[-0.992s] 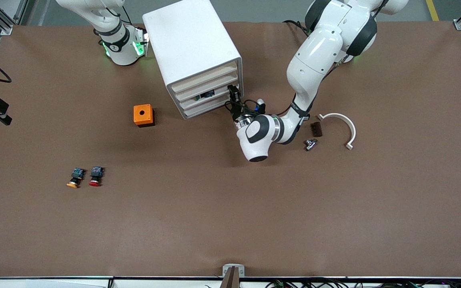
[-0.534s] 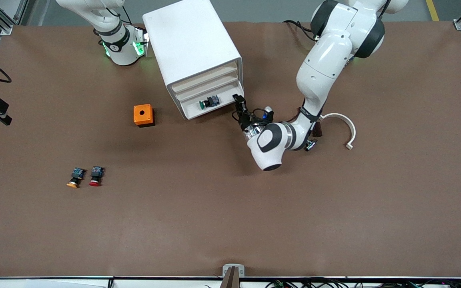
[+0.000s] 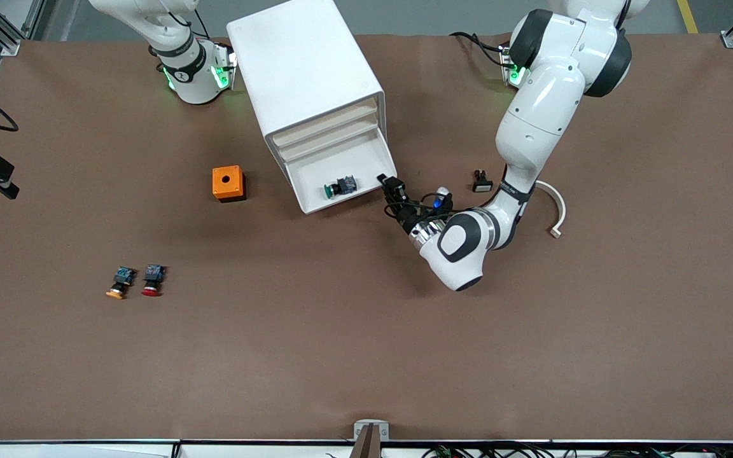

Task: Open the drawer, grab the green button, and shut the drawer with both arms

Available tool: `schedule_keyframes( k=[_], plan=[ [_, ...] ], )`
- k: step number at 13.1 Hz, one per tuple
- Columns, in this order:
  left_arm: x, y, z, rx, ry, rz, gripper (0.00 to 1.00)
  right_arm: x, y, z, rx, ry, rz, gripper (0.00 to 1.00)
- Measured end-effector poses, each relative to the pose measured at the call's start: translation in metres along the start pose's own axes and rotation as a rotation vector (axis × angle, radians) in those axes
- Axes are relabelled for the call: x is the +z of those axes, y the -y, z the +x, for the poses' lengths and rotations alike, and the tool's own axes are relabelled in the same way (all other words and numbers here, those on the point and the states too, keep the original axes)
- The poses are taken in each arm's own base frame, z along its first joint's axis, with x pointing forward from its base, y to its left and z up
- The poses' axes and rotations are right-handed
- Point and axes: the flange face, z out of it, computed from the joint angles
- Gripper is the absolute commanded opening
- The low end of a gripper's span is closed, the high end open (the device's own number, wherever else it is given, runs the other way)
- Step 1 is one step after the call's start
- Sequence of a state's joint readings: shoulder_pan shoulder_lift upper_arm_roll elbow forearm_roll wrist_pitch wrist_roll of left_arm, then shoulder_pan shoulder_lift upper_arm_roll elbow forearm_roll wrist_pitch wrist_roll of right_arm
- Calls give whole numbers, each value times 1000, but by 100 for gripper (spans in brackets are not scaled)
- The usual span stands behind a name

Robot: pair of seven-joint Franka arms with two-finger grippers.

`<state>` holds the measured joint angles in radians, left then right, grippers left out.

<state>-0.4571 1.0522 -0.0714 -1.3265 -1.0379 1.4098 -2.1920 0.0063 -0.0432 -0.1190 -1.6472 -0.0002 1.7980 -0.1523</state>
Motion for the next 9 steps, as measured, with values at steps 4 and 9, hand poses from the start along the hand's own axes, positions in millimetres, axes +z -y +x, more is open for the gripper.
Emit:
schedule_keyframes(
  k=[4, 9],
  plan=[
    [-2, 0, -2, 11, 7, -11, 64, 0, 7, 1, 208, 3, 4, 100],
    [-14, 4, -4, 40, 26, -25, 100, 19, 49, 9, 318, 43, 12, 100]
  ],
)
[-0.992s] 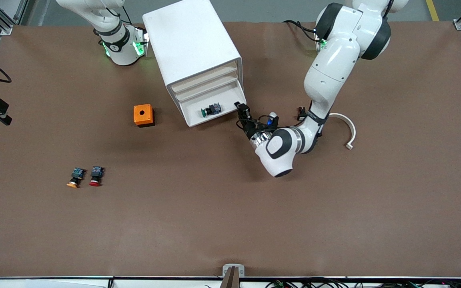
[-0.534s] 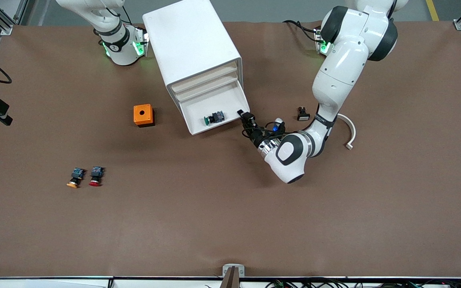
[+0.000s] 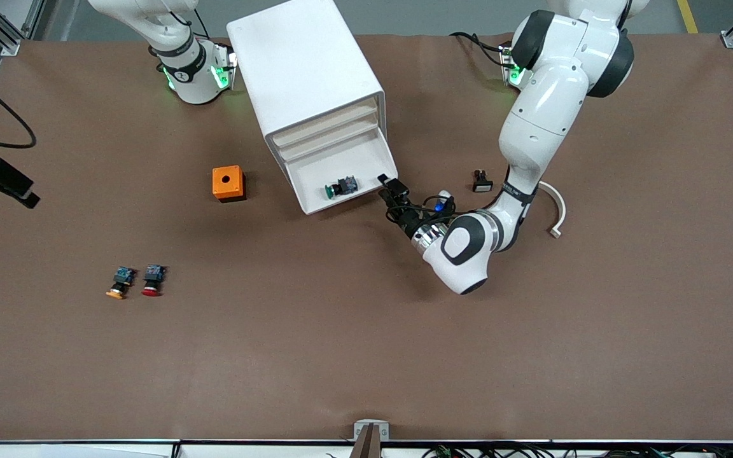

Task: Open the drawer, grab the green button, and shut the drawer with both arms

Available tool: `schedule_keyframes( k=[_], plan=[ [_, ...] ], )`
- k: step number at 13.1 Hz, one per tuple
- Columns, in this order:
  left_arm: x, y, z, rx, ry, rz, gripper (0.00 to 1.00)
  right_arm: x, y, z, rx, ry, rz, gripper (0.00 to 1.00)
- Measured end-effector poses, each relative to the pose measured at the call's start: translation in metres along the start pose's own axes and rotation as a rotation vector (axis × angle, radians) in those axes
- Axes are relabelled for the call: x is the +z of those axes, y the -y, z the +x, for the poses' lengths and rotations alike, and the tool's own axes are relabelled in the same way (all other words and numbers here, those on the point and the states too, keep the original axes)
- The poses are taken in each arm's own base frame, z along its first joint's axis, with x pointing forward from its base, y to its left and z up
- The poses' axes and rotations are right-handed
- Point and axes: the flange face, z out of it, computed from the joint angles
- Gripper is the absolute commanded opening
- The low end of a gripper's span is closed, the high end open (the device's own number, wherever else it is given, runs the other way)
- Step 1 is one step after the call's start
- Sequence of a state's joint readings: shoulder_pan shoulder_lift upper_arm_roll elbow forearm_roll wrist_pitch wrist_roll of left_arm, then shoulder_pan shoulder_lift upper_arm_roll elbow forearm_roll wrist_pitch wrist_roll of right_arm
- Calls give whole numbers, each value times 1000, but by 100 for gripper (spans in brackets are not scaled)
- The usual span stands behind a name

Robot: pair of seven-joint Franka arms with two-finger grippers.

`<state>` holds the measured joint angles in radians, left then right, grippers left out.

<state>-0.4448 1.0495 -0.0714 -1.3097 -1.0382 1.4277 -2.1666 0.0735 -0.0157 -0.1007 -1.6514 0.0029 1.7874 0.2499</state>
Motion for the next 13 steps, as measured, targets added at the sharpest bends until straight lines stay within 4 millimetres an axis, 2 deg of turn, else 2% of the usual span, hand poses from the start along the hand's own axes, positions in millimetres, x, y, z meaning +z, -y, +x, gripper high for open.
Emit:
schedule_keyframes(
  k=[3, 6, 9, 13],
  plan=[
    [-15, 5, 0, 63, 20, -10, 100, 51, 58, -3, 46, 74, -26, 100],
    [-33, 9, 6, 229, 33, 3, 100, 90, 86, -4, 80, 114, -61, 100],
    [-41, 22, 7, 515, -47, -29, 100, 110, 124, -16, 106, 113, -115, 100],
    [-56, 38, 10, 969, -233, -82, 100, 130, 177, -50, 205, 157, -171, 100]
  ],
)
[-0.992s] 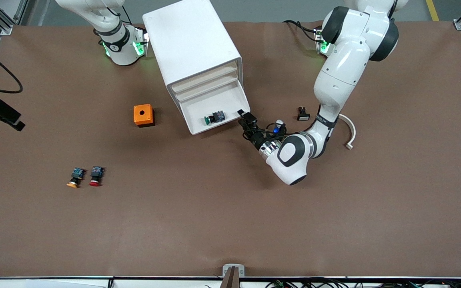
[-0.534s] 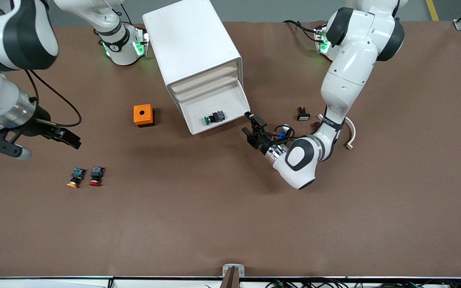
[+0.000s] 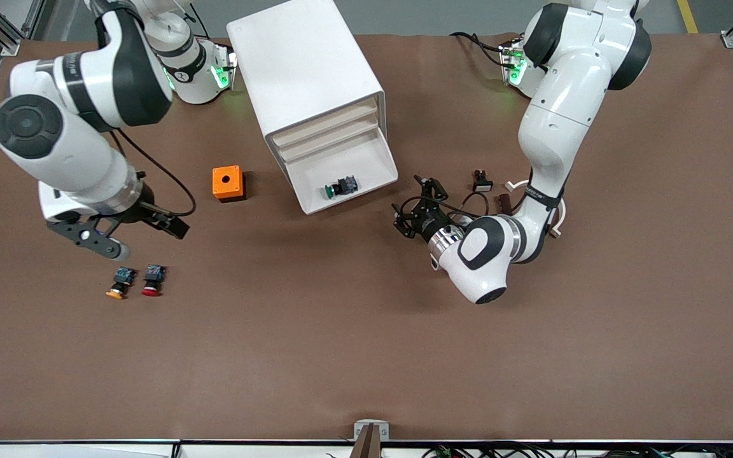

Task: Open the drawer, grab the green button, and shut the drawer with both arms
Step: 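Reach the right gripper to the green button while the left gripper releases, then grasp the green button with the right gripper and lift it out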

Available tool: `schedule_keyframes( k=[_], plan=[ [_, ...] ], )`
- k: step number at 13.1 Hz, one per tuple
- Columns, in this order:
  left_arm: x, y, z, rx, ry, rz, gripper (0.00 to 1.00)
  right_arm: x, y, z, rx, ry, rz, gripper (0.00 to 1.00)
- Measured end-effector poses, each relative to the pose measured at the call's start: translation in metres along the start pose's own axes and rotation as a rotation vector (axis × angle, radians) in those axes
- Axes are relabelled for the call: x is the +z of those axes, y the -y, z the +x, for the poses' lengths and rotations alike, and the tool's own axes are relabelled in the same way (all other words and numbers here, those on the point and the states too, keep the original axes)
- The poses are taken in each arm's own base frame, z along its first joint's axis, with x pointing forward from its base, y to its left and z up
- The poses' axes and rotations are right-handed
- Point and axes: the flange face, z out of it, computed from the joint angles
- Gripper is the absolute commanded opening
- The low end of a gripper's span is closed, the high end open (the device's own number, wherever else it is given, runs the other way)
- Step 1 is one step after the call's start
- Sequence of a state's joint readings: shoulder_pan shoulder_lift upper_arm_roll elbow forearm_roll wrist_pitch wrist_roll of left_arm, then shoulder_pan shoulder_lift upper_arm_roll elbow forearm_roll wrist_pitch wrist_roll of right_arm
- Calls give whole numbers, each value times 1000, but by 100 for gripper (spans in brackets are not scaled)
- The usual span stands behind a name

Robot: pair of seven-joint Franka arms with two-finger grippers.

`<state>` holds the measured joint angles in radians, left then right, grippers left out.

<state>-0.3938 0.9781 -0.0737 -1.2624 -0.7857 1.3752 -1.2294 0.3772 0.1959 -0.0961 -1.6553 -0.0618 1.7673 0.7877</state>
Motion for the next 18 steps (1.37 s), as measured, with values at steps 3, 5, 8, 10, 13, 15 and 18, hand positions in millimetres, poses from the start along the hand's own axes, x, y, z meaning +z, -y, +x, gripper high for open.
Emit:
schedule_keyframes(
  k=[3, 5, 8, 10, 13, 15, 18],
  plan=[
    [-32, 0, -21, 167, -141, -63, 100, 15, 40, -38, 100, 61, 7, 100],
    [-47, -6, -31, 212, -283, -129, 100, 28, 69, -66, 164, 123, 18, 100],
    [-56, -16, -61, 263, -462, -223, 100, 47, 98, -94, 265, 183, 25, 100],
    [-65, -19, -73, 290, -565, -276, 100, 62, 115, -112, 322, 201, 44, 100],
    [-69, -27, -85, 325, -669, -330, 100, 91, 141, -156, 383, 179, 70, 100],
    [-67, -32, -90, 347, -744, -345, 100, 106, 152, -183, 403, 185, 89, 100],
    [-57, -40, -102, 391, -870, -339, 100, 135, 161, -215, 422, 165, 140, 100]
  ],
)
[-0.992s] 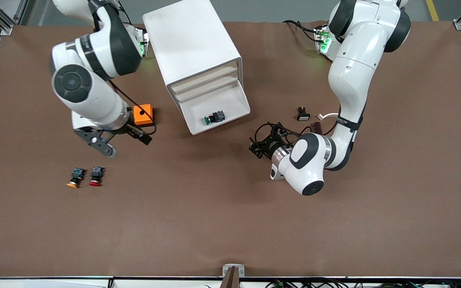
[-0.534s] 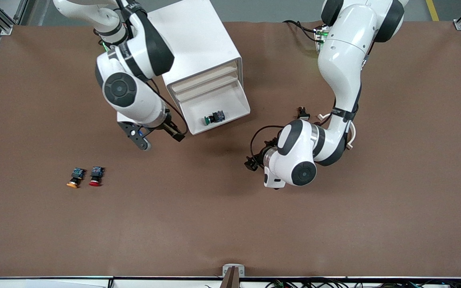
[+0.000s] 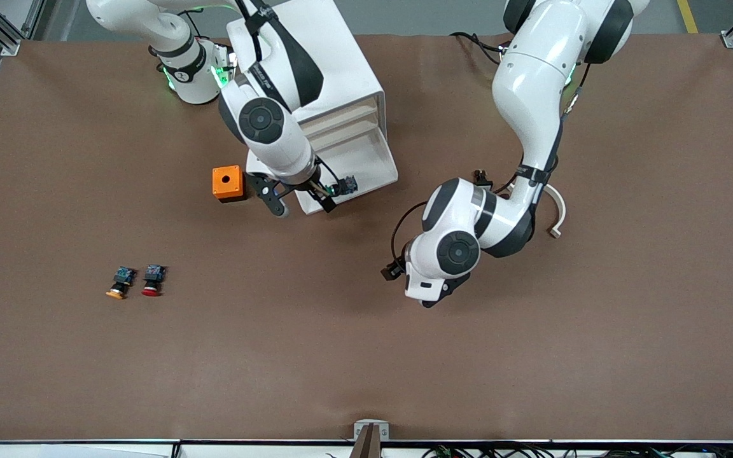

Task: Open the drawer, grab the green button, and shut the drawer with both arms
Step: 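Grasp the green button with the right gripper and lift it out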

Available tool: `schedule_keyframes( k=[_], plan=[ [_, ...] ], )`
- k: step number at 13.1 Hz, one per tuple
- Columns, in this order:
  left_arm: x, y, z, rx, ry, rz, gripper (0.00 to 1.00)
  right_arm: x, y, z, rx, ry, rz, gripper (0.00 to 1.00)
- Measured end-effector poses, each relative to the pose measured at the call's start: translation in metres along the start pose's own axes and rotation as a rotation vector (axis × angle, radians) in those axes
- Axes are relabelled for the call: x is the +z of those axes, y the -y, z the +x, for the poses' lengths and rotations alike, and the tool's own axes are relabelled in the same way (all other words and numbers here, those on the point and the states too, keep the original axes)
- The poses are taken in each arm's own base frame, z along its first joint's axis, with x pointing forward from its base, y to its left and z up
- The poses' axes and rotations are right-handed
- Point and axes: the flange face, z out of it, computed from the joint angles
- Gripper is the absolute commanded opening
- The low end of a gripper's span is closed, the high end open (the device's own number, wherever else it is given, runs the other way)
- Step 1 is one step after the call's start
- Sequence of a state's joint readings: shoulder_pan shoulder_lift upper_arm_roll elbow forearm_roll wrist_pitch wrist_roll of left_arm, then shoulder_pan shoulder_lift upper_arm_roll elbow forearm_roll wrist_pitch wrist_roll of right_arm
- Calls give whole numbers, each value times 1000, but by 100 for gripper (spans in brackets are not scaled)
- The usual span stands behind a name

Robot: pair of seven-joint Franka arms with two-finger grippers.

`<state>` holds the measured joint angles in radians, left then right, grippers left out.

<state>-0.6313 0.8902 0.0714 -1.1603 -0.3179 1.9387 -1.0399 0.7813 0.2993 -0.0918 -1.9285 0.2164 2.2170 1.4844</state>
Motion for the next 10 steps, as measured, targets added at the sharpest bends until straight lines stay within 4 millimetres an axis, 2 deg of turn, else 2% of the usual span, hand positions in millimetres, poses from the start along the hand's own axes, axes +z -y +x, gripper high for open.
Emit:
schedule_keyframes(
  k=[4, 6, 8, 10],
  plan=[
    [4, -17, -26, 99, -133, 3, 100, 40, -12, -30, 15, -16, 22, 99],
    [9, -21, -39, 132, -159, 19, 100, 55, -12, -43, 16, -22, 21, 94],
    [11, -24, -46, 147, -166, 21, 100, 64, -13, -48, 15, -26, 17, 83],
    [11, -26, -48, 162, -190, 16, 100, 66, -13, -50, 13, -26, 15, 65]
  ],
)
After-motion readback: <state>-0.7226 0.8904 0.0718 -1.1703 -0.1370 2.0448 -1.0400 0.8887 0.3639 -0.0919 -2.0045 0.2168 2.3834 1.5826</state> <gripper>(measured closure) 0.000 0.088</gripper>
